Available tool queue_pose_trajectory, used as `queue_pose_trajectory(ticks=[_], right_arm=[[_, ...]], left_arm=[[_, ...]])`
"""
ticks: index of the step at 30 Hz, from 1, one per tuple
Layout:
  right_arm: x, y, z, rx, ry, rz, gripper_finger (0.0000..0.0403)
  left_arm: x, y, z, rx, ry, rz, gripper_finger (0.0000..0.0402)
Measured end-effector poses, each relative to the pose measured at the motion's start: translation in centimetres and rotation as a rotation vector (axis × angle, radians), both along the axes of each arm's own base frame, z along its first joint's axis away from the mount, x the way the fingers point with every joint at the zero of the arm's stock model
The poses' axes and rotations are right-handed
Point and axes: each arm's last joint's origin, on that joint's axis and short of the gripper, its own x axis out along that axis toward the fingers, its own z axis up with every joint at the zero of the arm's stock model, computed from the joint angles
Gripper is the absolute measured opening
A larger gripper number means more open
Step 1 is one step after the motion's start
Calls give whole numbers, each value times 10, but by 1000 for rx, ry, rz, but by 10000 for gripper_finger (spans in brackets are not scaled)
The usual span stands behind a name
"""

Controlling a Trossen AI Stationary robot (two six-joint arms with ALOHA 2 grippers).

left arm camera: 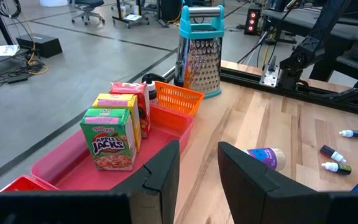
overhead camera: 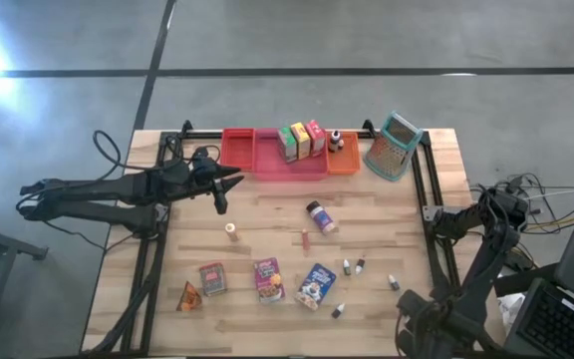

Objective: Pick & Place Kitchen Items
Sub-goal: Put the small black food coloring bottle into the orange bin

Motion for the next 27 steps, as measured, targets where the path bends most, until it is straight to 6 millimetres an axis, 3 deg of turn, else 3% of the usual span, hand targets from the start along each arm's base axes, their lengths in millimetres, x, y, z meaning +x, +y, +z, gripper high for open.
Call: queue_pose_trajectory(ticks=[14,27], right_arm=[[-3,-3,-19,5,-3,0,135],[-4,-5,-44,57,-28,4,107]], left_arm=[[0,0,0,0,0,0,116],[0,0,0,0,0,0,116]])
